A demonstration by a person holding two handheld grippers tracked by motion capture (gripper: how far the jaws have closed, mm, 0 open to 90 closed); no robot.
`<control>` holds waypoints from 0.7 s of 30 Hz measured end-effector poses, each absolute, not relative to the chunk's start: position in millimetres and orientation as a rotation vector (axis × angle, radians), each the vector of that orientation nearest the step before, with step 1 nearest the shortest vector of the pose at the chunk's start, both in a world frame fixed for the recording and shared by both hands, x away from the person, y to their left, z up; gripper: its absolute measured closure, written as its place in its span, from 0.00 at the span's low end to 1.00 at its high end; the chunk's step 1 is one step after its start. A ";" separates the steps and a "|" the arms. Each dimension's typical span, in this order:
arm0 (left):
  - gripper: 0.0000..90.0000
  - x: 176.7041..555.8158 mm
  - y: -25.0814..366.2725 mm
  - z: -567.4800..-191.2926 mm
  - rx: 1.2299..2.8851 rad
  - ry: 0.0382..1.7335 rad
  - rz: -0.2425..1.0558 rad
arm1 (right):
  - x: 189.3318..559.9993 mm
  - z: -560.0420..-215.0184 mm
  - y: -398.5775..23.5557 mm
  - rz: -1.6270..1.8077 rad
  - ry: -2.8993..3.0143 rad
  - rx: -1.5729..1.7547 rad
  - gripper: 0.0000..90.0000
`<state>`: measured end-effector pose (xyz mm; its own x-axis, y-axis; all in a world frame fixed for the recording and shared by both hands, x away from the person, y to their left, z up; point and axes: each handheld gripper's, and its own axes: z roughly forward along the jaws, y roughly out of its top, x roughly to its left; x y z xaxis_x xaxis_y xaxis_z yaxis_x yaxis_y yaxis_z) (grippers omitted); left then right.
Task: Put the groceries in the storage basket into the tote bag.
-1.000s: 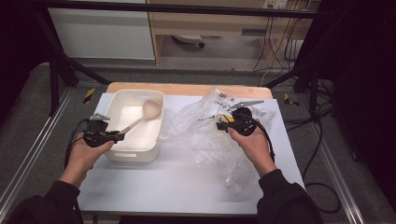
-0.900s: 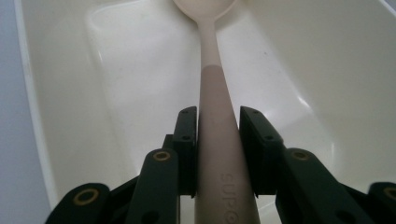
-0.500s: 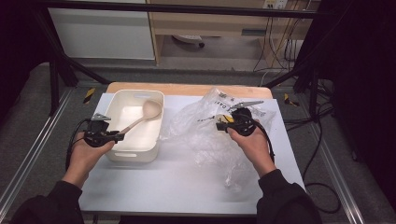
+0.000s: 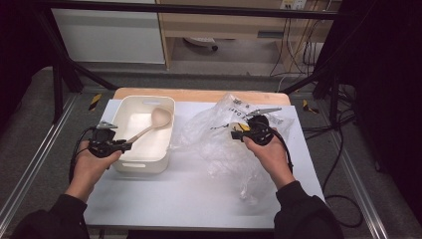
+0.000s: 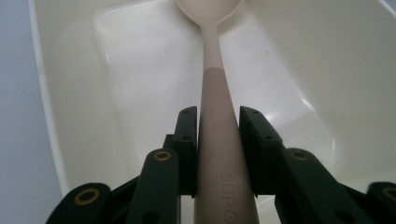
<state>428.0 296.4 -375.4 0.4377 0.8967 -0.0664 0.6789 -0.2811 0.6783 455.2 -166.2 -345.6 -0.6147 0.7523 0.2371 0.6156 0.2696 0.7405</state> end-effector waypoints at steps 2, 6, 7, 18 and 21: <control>0.76 427.2 296.9 -375.1 2.051 1.323 0.432 | 455.2 -345.6 -166.5 1.265 2.369 1.291 1.00; 0.76 428.0 298.1 -375.5 2.063 1.329 0.409 | 455.3 -346.2 -165.9 1.262 2.370 1.291 1.00; 0.76 428.2 298.1 -375.4 2.065 1.329 0.406 | 455.2 -346.4 -165.6 1.262 2.370 1.292 1.00; 0.76 427.4 298.6 -376.8 2.064 1.317 0.418 | 455.0 -347.3 -165.2 1.264 2.371 1.292 1.00; 0.76 427.3 298.2 -377.0 2.065 1.317 0.425 | 455.0 -348.0 -165.0 1.264 2.373 1.292 1.00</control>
<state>427.3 298.2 -377.0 0.4445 0.8932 -0.0682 0.6845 -0.2896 0.6690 455.0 -165.0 -348.0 -0.6147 0.7516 0.2392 0.6178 0.2702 0.7385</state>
